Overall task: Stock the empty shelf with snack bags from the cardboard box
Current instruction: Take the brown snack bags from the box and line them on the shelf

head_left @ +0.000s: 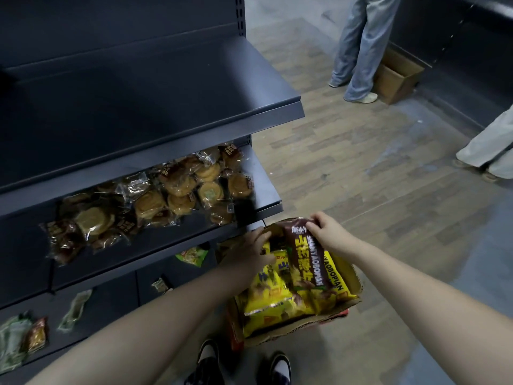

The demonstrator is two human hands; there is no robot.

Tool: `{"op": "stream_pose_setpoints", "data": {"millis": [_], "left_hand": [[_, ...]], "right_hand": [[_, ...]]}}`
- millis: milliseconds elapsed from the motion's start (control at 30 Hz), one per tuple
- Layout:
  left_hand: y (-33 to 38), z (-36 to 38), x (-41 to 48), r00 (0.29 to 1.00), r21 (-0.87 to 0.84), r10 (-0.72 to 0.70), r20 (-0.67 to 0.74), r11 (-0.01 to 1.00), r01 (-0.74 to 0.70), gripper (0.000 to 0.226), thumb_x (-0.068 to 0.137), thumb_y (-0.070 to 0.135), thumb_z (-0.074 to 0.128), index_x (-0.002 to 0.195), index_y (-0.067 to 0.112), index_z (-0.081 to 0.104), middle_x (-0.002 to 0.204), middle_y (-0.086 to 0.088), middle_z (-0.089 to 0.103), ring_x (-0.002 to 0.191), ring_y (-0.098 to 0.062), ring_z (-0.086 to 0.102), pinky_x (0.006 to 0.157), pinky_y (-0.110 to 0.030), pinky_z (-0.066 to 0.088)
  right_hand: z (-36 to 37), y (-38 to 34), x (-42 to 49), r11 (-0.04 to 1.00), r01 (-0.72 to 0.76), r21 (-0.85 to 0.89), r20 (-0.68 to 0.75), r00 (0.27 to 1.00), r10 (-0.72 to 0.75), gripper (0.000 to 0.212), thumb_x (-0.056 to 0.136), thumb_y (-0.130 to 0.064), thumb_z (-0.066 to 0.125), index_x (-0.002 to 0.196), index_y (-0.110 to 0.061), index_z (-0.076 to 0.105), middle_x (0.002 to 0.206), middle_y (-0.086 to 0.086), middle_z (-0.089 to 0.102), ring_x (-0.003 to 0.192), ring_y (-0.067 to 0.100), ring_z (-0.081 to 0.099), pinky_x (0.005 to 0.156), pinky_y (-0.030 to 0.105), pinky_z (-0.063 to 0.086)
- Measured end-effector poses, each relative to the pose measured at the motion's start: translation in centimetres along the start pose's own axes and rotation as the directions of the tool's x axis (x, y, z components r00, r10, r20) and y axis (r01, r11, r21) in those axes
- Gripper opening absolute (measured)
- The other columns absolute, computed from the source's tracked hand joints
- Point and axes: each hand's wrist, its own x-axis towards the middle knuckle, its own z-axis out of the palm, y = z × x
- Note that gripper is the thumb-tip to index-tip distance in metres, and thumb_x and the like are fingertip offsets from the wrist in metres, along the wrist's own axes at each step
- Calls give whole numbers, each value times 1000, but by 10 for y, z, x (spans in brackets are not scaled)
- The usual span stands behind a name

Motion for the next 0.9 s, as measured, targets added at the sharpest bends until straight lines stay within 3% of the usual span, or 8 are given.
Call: {"op": "stream_pose_setpoints", "data": {"millis": [133, 200, 300, 367, 433, 533, 700, 900], "left_hand": [[15, 11, -2, 992, 110, -122, 46, 987, 116, 44, 86, 3, 50, 128, 10, 43, 136, -12, 37, 128, -30, 35, 102, -41, 40], [18, 22, -5, 978, 47, -196, 74, 980, 193, 39, 92, 16, 49, 129, 9, 40, 134, -13, 38, 125, -32, 41, 98, -42, 44], [21, 37, -10, 956, -63, -248, 155, 963, 260, 65, 97, 39, 43, 148, 10, 16, 155, -16, 9, 144, -34, 13, 114, -46, 26], [23, 42, -11, 947, -128, -297, 125, 941, 312, 67, 97, 44, 39, 150, 12, 11, 158, -14, 1, 147, -30, 3, 116, -44, 18], [25, 46, -8, 935, -153, -352, 37, 923, 353, 61, 97, 45, 35, 147, 12, 20, 155, -12, 16, 144, -29, 15, 113, -42, 26], [26, 56, -1, 888, -177, -452, -87, 884, 433, 51, 97, 47, 34, 136, 14, 36, 139, -7, 39, 129, -25, 37, 99, -37, 40], [22, 87, 1, 916, -275, -401, 5, 880, 387, 61, 99, 47, 30, 152, 30, 6, 159, -3, -3, 147, -23, -6, 116, -39, 19], [21, 97, 6, 928, -271, -352, 119, 888, 372, 54, 98, 48, 31, 149, 39, 15, 159, -3, -10, 145, -31, -15, 118, -46, 7]], "right_hand": [[23, 17, 0, 973, -48, -227, -31, 999, 42, 27, 101, -24, 39, 121, -7, 43, 116, 20, 61, 105, 34, 57, 79, 35, 42], [30, 23, -4, 930, -59, -363, -62, 997, 40, 27, 101, -26, 38, 122, -8, 42, 115, 20, 58, 105, 36, 55, 81, 40, 46], [40, 28, -14, 783, -50, -620, -214, 971, -108, 34, 96, -20, 50, 127, -8, 44, 124, 18, 46, 116, 37, 46, 89, 46, 47], [49, 31, -19, 700, 64, -711, -169, 951, -258, 43, 86, -21, 63, 125, -4, 55, 126, 20, 53, 116, 38, 52, 93, 46, 48], [66, 35, -25, 628, 153, -763, -50, 955, -294, 50, 81, -36, 64, 122, -7, 62, 125, 19, 61, 114, 36, 59, 92, 48, 50], [90, 42, -37, 620, 106, -778, -7, 984, -177, 63, 80, -51, 40, 127, -15, 62, 129, 16, 61, 118, 33, 59, 90, 52, 50], [98, 58, -32, 605, 54, -794, -25, 992, -121, 66, 84, -55, 34, 135, -19, 55, 138, 16, 53, 127, 34, 52, 96, 53, 46], [96, 61, -29, 631, 23, -775, -32, 997, -76, 65, 78, -54, 36, 132, -24, 57, 137, 13, 55, 125, 35, 53, 93, 53, 50]]}}
